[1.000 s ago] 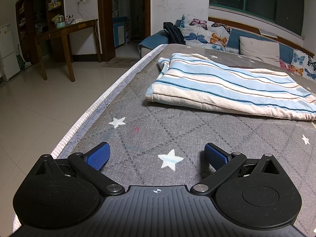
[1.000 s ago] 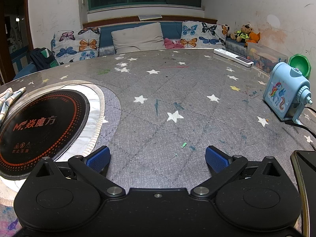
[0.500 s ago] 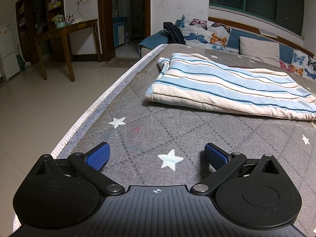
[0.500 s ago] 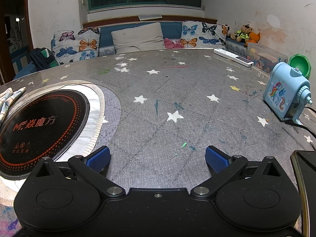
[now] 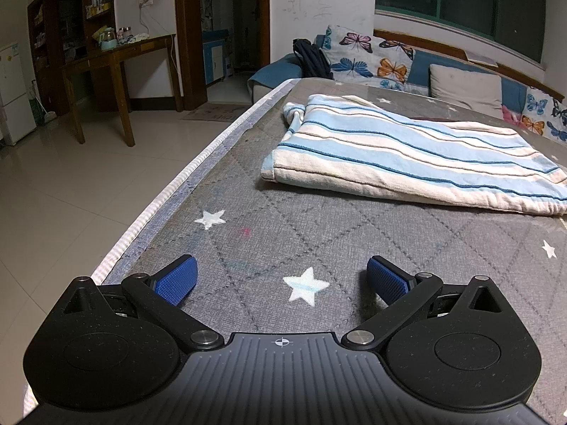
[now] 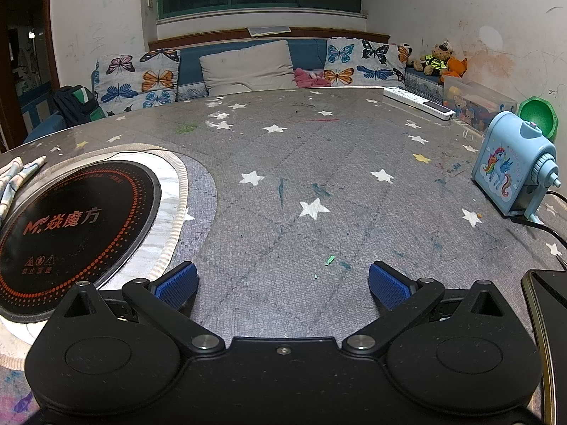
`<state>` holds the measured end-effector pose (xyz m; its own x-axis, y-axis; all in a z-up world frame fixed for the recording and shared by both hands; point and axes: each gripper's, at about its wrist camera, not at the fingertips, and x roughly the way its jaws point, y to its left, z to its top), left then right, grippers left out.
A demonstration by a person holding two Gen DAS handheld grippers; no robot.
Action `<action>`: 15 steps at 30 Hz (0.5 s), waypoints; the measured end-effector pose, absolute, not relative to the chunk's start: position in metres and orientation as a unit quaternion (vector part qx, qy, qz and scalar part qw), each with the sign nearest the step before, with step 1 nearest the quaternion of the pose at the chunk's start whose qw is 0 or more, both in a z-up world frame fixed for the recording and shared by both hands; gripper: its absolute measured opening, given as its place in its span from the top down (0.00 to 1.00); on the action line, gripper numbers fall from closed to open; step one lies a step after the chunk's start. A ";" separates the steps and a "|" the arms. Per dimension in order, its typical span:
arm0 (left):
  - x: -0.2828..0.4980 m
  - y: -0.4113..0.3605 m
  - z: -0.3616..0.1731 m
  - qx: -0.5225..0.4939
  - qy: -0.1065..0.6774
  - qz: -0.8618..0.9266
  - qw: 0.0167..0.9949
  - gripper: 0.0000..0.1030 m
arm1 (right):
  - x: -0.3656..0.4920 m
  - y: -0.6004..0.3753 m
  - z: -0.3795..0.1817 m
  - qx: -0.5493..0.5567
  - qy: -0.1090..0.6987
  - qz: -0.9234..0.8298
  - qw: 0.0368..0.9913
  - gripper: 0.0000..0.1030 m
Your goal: Fold clothes
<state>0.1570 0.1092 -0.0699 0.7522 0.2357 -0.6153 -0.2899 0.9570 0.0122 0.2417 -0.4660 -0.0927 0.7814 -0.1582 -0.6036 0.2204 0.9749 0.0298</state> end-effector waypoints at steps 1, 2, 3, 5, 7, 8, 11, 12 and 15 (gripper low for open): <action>0.157 0.109 -0.070 -0.042 0.323 0.140 0.935 0.00 | 0.242 -0.466 -0.093 0.049 0.315 -0.100 0.942 0.00; 0.157 0.109 -0.070 -0.042 0.323 0.140 0.935 0.00 | 0.242 -0.466 -0.093 0.049 0.315 -0.100 0.942 0.00; 0.158 0.109 -0.070 -0.042 0.323 0.140 0.935 0.00 | 0.242 -0.466 -0.093 0.049 0.315 -0.100 0.942 0.00; 0.157 0.109 -0.070 -0.042 0.323 0.140 0.935 0.00 | 0.242 -0.466 -0.093 0.049 0.315 -0.101 0.942 0.00; 0.157 0.109 -0.070 -0.042 0.323 0.141 0.935 0.00 | 0.242 -0.466 -0.093 0.049 0.315 -0.101 0.942 0.00; 0.157 0.109 -0.070 -0.042 0.323 0.141 0.935 0.00 | 0.242 -0.466 -0.092 0.049 0.315 -0.101 0.942 0.00; 0.157 0.109 -0.070 -0.043 0.322 0.140 0.935 0.00 | 0.242 -0.466 -0.093 0.050 0.315 -0.101 0.942 0.00; 0.158 0.108 -0.070 -0.043 0.322 0.140 0.935 0.00 | 0.242 -0.466 -0.093 0.050 0.315 -0.101 0.942 0.00; 0.159 0.107 -0.070 -0.042 0.322 0.140 0.935 0.00 | 0.242 -0.466 -0.092 0.050 0.315 -0.101 0.942 0.00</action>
<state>0.1592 0.1071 -0.0699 0.7527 0.2350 -0.6150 -0.2896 0.9571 0.0114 0.2415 -0.4660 -0.0925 0.7810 -0.1586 -0.6041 0.2211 0.9748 0.0298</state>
